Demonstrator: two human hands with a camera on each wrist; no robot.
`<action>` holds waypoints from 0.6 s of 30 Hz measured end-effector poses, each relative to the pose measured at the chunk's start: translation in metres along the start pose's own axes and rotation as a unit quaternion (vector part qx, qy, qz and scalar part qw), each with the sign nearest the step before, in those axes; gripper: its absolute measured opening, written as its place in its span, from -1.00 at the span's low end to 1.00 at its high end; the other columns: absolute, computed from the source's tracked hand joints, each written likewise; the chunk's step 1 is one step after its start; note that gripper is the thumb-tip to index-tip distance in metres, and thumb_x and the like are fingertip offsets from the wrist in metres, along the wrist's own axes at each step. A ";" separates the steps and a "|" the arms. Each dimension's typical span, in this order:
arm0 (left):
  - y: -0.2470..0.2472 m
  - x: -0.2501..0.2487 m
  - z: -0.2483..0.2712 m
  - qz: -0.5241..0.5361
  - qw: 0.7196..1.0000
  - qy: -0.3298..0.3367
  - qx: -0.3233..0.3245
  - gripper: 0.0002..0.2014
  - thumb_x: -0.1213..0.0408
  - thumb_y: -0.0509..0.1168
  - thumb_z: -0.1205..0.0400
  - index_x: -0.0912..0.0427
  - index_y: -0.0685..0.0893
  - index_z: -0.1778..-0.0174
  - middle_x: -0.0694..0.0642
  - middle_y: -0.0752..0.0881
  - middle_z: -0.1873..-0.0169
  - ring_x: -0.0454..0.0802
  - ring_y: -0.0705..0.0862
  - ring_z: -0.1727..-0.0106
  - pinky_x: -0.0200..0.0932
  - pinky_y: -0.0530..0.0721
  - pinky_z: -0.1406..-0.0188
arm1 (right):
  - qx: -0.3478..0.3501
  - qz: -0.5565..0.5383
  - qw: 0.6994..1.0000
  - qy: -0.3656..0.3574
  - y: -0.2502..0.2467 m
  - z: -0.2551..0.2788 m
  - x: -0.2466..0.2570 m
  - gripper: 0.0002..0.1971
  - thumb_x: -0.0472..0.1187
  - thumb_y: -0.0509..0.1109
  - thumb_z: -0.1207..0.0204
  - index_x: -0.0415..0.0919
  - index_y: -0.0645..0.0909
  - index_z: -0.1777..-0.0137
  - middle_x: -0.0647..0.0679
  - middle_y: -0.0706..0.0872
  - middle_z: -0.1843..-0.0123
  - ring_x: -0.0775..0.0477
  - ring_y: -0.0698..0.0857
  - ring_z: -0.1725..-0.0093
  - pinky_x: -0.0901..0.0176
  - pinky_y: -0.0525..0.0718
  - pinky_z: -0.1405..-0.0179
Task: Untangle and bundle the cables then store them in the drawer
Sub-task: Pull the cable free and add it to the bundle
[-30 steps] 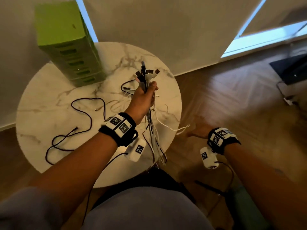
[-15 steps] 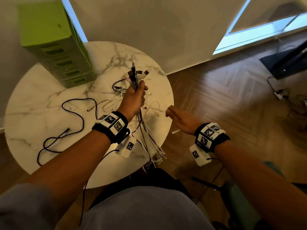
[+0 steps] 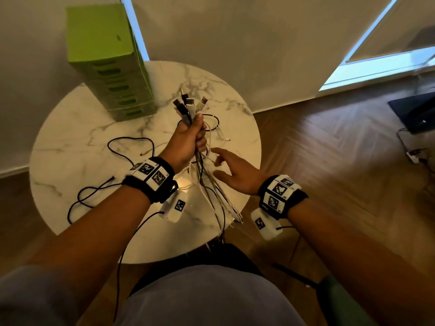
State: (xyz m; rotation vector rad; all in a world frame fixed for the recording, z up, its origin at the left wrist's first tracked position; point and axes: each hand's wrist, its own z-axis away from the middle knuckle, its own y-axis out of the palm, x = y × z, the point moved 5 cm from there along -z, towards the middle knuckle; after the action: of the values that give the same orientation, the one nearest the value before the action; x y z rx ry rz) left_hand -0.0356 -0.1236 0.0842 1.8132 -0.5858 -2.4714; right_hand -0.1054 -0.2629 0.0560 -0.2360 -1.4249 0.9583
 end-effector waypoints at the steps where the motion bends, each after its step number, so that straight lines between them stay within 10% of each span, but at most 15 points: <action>1: -0.005 0.000 -0.002 -0.006 1.000 0.006 -0.015 -0.66 0.09 0.06 -0.86 0.14 0.49 0.18 -0.07 0.36 0.51 -0.15 0.34 0.51 -0.25 0.37 0.47 | -0.009 -0.009 1.000 0.002 -0.003 -0.003 0.008 -0.49 -0.06 0.30 -0.71 -0.13 0.31 -0.61 -0.07 0.66 -0.09 0.01 0.61 -0.07 0.24 0.51 -0.10; 7: -0.021 0.001 -0.004 -0.021 0.995 0.018 -0.098 -0.66 0.06 0.06 -0.86 0.15 0.54 0.15 -0.03 0.59 0.48 -0.07 0.69 0.39 -0.10 0.70 0.22 | -0.109 -0.028 0.994 -0.003 -0.031 -0.004 0.011 -0.80 -0.09 0.15 -0.79 -0.20 0.52 -0.11 0.06 0.62 0.19 0.16 0.56 0.27 0.02 0.63 0.17; 14: -0.014 0.003 -0.007 -0.188 0.980 0.002 -0.071 -0.62 -0.05 0.07 -0.83 0.09 0.61 0.13 0.06 0.82 0.29 0.10 0.85 0.14 -0.18 0.56 0.35 | -0.084 -0.025 0.995 0.053 -0.023 0.009 -0.024 -0.80 -0.06 0.10 -0.80 -0.15 0.48 -0.12 -0.11 0.69 0.12 -0.15 0.71 0.17 -0.06 0.67 0.13; 18: -0.021 0.000 -0.007 -0.190 0.978 -0.006 -0.091 -0.66 0.04 0.08 -0.85 0.12 0.57 0.14 0.14 0.78 0.28 -0.01 0.70 0.36 -0.30 0.51 0.47 | -0.110 -0.039 0.991 0.061 -0.025 0.018 -0.040 -0.80 -0.10 0.08 -0.81 -0.17 0.47 -0.08 0.04 0.65 0.26 -0.09 0.75 0.21 0.05 0.69 0.13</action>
State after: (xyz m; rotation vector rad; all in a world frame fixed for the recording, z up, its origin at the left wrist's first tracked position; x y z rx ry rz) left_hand -0.0247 -0.1061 0.0759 1.9914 -0.0038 -2.6557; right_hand -0.1056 -0.3130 0.0469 -0.3924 -1.4162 0.7104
